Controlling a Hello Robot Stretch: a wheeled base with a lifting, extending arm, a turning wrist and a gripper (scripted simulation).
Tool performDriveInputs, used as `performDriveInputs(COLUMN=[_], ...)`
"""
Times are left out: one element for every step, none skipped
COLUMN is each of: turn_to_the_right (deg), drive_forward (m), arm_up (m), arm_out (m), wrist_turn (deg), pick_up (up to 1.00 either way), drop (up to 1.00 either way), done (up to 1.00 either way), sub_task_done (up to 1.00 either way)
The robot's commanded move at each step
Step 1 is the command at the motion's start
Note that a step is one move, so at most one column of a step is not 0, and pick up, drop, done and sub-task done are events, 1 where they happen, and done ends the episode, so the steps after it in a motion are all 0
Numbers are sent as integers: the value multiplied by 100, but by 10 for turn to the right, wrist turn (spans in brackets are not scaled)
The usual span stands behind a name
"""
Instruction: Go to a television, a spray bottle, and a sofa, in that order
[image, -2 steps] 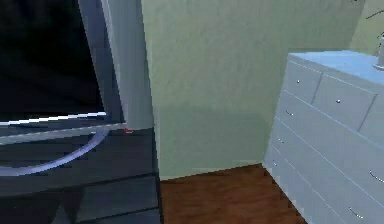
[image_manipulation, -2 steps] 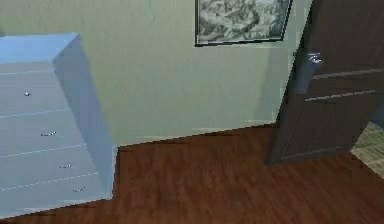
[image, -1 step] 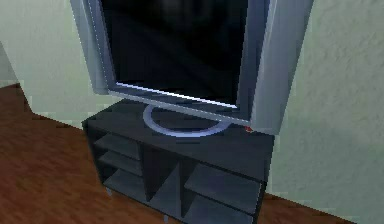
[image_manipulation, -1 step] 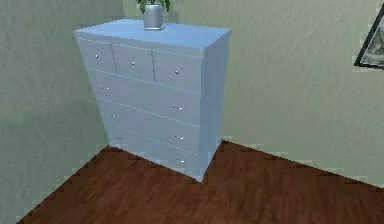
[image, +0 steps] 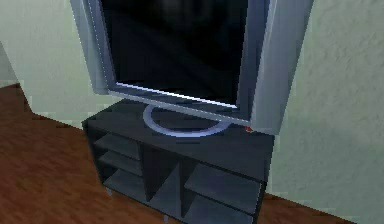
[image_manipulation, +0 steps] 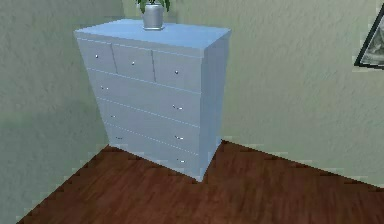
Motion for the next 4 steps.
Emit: performDriveInputs(turn_to_the_right=[-450, -450, -450, -240], drive_forward=[0, 0, 0, 0], arm_up=[0, 0, 0, 0], arm_out=[0, 0, 0, 0], wrist_turn=[0, 0, 0, 0], pick_up=[0, 0, 0, 0], drop=[0, 0, 0, 0], done=[0, 0, 0, 0], sub_task_done=[0, 0, 0, 0])
